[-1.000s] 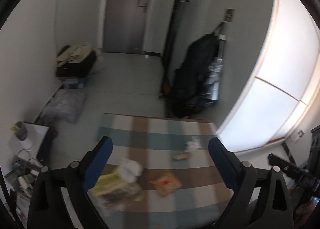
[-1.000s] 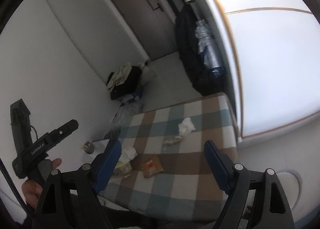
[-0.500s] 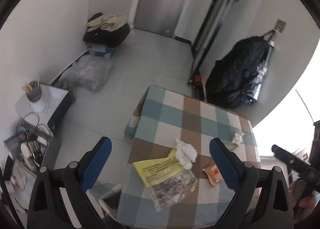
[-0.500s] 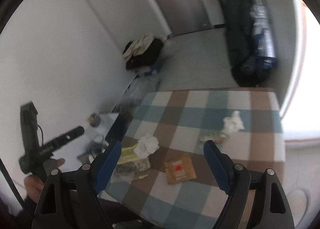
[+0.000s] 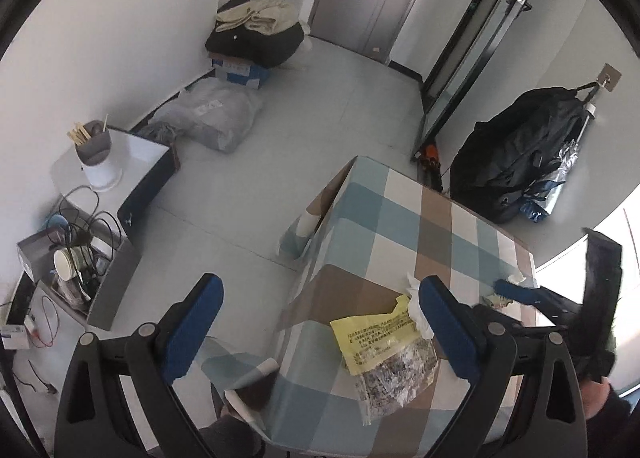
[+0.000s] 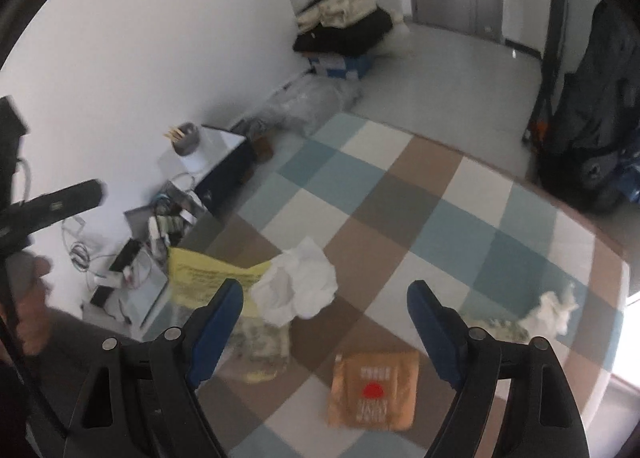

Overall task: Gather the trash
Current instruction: 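Grasp the crumpled white tissue with the right gripper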

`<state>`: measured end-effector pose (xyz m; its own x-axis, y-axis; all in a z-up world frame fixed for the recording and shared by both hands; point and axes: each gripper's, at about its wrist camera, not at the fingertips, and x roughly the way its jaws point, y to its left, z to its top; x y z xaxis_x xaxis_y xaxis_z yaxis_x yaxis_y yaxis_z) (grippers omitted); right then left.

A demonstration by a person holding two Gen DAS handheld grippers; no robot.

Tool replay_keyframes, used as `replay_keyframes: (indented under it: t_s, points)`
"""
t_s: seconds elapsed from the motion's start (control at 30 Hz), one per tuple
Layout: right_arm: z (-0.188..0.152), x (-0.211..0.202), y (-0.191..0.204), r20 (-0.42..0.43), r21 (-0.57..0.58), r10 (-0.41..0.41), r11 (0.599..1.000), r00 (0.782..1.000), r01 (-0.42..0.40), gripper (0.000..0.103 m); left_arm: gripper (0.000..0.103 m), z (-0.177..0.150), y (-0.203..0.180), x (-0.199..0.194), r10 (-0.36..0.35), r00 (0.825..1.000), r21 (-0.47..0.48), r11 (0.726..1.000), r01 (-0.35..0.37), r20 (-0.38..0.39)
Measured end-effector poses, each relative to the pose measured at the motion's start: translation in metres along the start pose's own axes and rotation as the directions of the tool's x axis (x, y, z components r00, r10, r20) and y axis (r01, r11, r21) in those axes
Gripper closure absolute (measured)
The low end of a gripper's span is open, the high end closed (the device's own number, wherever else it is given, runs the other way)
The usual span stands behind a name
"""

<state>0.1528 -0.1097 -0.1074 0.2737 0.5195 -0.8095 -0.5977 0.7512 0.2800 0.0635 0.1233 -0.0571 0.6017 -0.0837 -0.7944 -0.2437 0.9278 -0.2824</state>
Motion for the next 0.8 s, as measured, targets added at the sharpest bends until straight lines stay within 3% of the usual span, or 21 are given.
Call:
replay_keyframes:
  t_s: [0.23, 0.43, 0.63, 0.8]
  points:
    - [0.005, 0.045, 0.008, -0.115, -0.025, 0.048, 0.998, 0.992, -0.051, 0.019, 0.006, 0.003, 0.004, 0.008, 0.014, 1.000, -0.021, 1.000, -0.015, -0.020]
    - [0.006, 0.065, 0.019, -0.157, -0.051, 0.047, 0.997, 0.987, -0.056, 0.021, 0.006, 0.002, 0.003, 0.017, 0.029, 0.998, -0.016, 0.999, -0.030, -0.057]
    - [0.006, 0.069, 0.010, -0.183, -0.006, 0.056, 0.998, 0.981, -0.059, 0.043, 0.006, 0.000, 0.005, 0.021, 0.055, 0.996, -0.022, 0.998, -0.056, -0.072]
    - [0.007, 0.068, -0.007, -0.185, 0.094, 0.104, 0.992, 0.977, -0.088, 0.069, 0.006, -0.002, 0.006, 0.026, 0.047, 0.994, -0.034, 0.998, -0.051, -0.102]
